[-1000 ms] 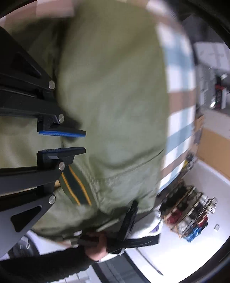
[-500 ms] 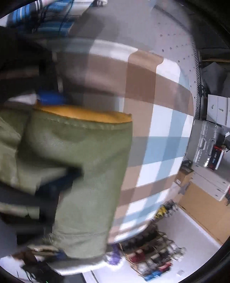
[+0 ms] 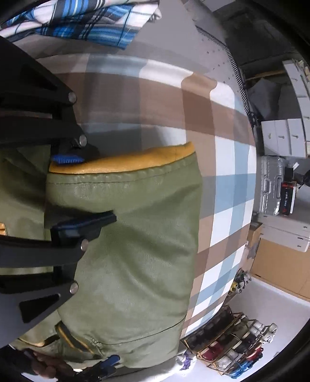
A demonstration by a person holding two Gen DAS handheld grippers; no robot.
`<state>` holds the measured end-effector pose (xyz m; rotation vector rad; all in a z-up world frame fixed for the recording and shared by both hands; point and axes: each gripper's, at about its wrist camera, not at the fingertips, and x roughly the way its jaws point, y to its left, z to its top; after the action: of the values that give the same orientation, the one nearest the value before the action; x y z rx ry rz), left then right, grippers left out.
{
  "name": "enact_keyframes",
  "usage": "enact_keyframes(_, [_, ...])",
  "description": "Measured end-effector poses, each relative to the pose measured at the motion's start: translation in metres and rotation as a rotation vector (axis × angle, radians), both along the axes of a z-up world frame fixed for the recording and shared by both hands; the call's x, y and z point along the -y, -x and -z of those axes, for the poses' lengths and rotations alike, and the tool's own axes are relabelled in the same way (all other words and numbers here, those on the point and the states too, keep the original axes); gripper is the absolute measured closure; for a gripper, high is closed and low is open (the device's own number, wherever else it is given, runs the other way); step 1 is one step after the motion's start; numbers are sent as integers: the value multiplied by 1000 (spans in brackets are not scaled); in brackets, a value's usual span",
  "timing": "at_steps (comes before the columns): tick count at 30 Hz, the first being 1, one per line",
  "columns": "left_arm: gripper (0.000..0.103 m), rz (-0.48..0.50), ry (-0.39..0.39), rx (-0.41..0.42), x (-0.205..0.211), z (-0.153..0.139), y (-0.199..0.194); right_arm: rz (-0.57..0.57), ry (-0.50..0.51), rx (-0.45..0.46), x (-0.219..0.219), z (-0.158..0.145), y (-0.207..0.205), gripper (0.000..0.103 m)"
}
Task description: Fold large clothes
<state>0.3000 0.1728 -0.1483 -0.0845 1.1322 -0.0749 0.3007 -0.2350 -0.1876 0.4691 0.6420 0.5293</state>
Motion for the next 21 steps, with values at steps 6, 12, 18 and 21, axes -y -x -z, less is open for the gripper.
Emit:
enact_keyframes(6, [50, -67, -147, 69, -9, -47, 21, -35, 63, -10, -6, -12, 3, 40])
enact_keyframes(12, [44, 7, -334, 315, 29, -90, 40, -44, 355, 116, -35, -85, -27, 38])
enact_keyframes(18, [43, 197, -225, 79, 88, -25, -25, -112, 684, -113, -98, -61, -124, 37])
enact_keyframes(21, [38, 179, -305, 56, 97, 0, -30, -159, 800, -227, -103, -17, -144, 35])
